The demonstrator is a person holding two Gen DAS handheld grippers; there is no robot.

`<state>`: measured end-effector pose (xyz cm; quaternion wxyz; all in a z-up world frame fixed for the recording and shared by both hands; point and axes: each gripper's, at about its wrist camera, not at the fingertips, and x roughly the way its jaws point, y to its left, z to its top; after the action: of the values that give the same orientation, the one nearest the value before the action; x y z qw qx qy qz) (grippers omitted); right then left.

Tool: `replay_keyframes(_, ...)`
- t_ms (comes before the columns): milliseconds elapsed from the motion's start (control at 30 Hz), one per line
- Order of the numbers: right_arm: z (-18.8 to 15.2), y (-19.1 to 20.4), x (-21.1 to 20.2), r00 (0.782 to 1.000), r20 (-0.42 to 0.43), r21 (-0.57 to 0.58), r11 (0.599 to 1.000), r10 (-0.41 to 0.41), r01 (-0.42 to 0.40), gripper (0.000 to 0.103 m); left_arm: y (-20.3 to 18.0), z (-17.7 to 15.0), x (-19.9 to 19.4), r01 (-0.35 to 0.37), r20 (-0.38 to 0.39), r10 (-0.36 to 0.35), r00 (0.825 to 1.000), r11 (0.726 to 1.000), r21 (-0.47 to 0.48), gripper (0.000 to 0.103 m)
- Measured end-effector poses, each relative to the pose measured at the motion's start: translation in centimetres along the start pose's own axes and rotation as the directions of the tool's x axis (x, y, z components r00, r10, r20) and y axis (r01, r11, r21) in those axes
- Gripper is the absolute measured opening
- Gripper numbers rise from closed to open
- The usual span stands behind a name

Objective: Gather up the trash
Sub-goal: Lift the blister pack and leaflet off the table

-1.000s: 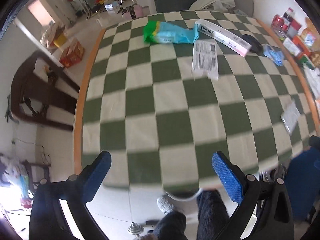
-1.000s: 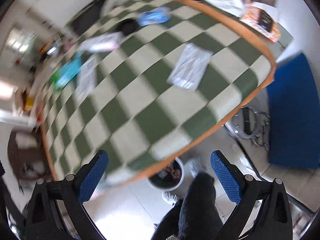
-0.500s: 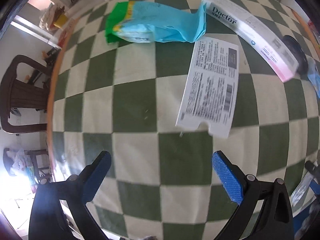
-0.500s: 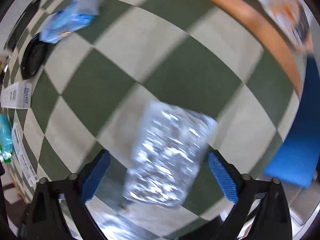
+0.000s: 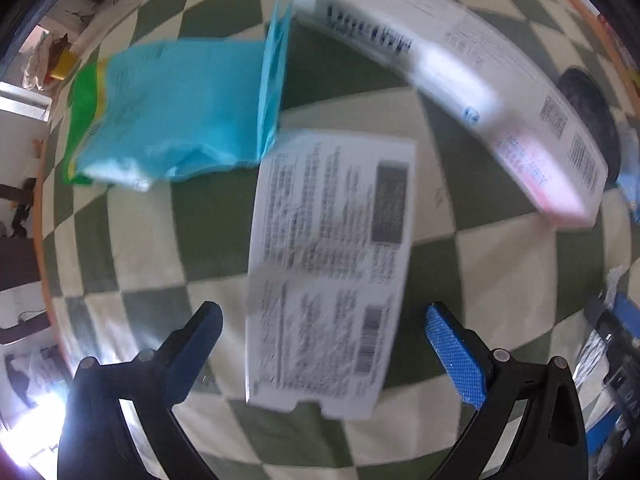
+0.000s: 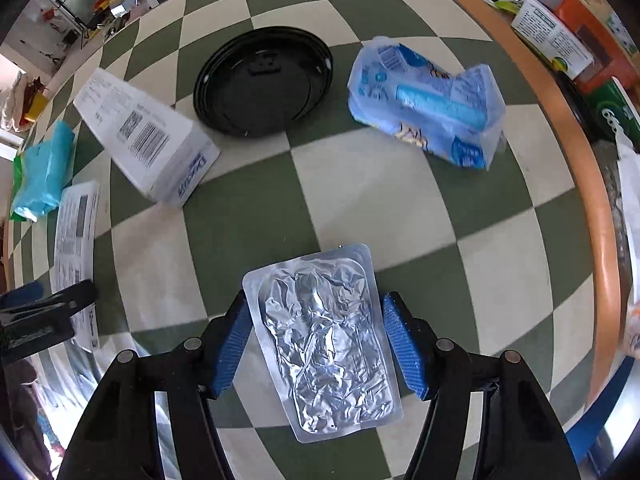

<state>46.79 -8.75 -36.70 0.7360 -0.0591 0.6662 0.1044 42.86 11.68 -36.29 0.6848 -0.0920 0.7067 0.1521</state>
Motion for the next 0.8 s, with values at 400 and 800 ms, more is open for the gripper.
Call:
replay_keyframes(400,0.9,1.0,1.2,0.999,-0.049,-0.034,0.999,0.02,-0.021,0.067,-1.3,-5.9,-1.6,0.035,-0.015,-0.035,0.999,0.999,-0.027,0.071)
replay_keyframes(800,-0.4,1.6,3.7,0.993,-0.099,-0.109,0.992,-0.07,0.059,0.08,1.1,-8.0,-0.1,0.08,-0.026,-0.083,0.996,0.993,-0.086,0.074)
